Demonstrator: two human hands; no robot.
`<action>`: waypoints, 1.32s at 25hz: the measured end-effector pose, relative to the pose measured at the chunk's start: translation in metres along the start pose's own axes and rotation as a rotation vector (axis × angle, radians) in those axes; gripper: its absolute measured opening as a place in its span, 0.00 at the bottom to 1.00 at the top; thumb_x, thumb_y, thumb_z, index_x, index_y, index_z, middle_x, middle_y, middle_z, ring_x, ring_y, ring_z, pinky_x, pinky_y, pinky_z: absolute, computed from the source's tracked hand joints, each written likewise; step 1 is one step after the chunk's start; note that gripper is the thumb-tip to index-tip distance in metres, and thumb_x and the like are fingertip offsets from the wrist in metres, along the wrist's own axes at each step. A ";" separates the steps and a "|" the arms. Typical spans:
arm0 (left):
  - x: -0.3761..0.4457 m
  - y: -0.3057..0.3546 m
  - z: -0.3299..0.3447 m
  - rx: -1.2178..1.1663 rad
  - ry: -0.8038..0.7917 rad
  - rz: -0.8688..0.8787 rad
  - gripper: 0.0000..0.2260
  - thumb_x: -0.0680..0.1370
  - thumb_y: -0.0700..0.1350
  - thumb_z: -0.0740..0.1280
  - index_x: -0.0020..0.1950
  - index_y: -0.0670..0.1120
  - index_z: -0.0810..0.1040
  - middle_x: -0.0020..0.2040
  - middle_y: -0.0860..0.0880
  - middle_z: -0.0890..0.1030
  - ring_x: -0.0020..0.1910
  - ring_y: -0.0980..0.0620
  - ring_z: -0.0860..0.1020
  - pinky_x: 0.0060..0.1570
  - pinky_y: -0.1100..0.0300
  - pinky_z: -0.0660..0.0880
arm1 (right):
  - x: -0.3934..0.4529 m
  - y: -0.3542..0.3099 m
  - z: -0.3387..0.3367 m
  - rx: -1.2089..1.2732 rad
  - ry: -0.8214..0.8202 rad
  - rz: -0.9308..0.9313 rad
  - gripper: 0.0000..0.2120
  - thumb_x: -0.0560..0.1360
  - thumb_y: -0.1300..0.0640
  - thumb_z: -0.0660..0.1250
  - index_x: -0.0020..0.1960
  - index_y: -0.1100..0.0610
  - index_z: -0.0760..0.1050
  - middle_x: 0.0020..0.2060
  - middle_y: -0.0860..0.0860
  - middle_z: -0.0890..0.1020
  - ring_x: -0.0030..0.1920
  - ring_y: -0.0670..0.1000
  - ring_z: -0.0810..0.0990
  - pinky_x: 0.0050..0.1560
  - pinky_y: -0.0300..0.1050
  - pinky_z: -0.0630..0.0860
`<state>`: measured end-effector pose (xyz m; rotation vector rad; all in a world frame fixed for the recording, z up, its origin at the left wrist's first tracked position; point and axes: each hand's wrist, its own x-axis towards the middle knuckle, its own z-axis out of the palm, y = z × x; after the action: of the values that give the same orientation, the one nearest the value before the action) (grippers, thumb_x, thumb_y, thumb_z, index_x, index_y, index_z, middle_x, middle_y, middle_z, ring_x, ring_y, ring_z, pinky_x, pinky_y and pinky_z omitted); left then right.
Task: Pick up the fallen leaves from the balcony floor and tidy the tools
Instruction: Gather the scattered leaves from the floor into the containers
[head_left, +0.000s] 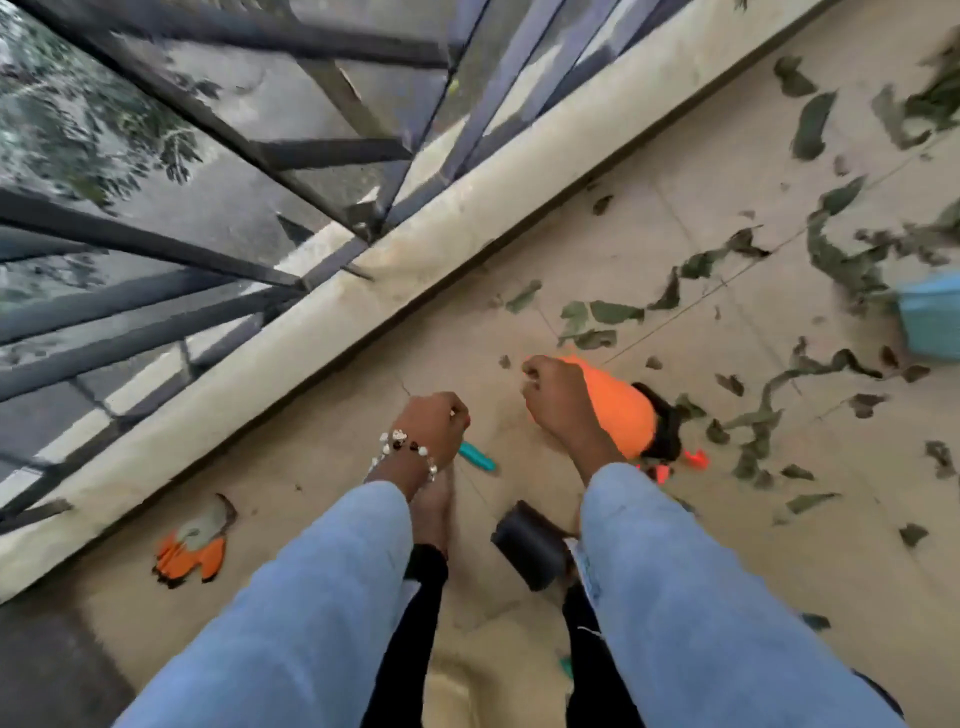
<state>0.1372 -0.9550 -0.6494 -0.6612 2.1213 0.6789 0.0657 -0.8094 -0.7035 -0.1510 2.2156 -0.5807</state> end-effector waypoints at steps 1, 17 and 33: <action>0.036 -0.014 0.012 -0.001 0.002 0.009 0.10 0.79 0.45 0.62 0.54 0.44 0.81 0.50 0.44 0.83 0.50 0.47 0.80 0.43 0.63 0.70 | 0.037 0.008 0.030 -0.040 0.006 -0.023 0.15 0.74 0.63 0.63 0.60 0.63 0.76 0.56 0.62 0.80 0.58 0.61 0.77 0.57 0.48 0.71; 0.196 -0.091 0.076 0.025 -0.009 0.067 0.10 0.81 0.44 0.61 0.56 0.47 0.80 0.48 0.47 0.84 0.47 0.49 0.80 0.46 0.61 0.73 | 0.230 0.038 0.130 -0.051 0.439 0.057 0.07 0.75 0.64 0.67 0.53 0.59 0.79 0.72 0.59 0.62 0.70 0.60 0.62 0.63 0.46 0.69; 0.153 -0.091 0.074 -0.718 0.050 -0.271 0.13 0.82 0.49 0.61 0.55 0.41 0.80 0.43 0.48 0.84 0.41 0.49 0.82 0.46 0.54 0.81 | 0.167 0.027 0.127 0.762 0.278 0.078 0.07 0.64 0.69 0.76 0.41 0.63 0.82 0.38 0.57 0.84 0.36 0.51 0.82 0.43 0.43 0.80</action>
<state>0.1518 -1.0057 -0.8349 -1.3282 1.7527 1.2870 0.0541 -0.8797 -0.9023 0.4314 2.0827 -1.4155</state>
